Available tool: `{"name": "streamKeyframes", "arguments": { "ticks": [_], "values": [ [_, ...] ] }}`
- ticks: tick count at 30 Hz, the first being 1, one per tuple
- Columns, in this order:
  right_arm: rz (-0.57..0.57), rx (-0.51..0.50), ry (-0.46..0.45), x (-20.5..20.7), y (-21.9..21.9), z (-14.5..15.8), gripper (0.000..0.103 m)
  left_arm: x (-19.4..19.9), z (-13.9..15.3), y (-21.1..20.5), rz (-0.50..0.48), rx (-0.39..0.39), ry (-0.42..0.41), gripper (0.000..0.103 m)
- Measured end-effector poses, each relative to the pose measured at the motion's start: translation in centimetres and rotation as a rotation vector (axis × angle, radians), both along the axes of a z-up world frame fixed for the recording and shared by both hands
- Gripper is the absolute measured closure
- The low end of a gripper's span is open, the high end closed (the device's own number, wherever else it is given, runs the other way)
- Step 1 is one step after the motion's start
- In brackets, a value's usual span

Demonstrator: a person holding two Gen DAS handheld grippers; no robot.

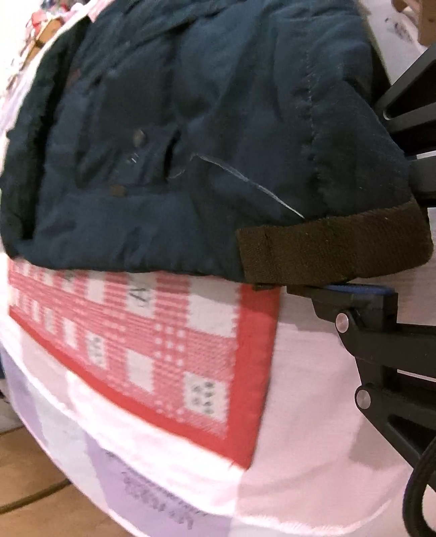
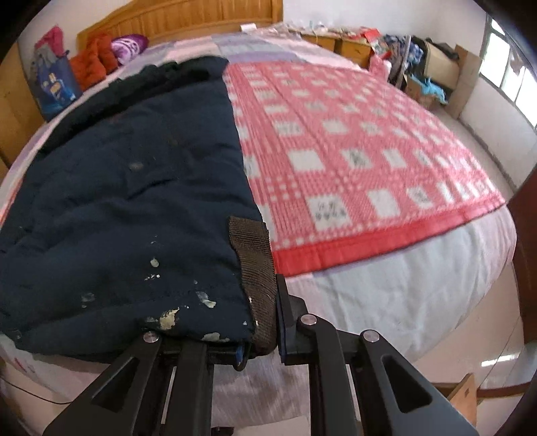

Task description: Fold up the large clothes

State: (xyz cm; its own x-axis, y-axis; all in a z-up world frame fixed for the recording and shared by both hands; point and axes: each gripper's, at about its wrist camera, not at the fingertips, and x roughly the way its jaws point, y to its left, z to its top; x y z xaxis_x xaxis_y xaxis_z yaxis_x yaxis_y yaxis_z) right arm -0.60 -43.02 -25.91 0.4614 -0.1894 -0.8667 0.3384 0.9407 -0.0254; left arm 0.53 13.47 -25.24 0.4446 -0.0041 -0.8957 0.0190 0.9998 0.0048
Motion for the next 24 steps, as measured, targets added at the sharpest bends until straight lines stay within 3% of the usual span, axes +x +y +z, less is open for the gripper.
{"name": "streamKeyframes", "arguments": {
  "ticks": [6,12,24],
  "values": [
    [0.017,-0.001,-0.019,-0.1,0.2,3.0,0.089,-1.1,3.1,0.1,-0.037,-0.005,-0.036,0.088],
    [0.043,-0.006,-0.007,-1.5,0.2,6.1,0.089,-3.1,3.8,0.6,-0.053,-0.013,-0.010,0.088],
    [0.057,0.012,0.135,-8.5,1.3,12.0,0.090,-9.6,6.5,-0.2,-0.048,-0.047,0.156,0.088]
  ]
}}
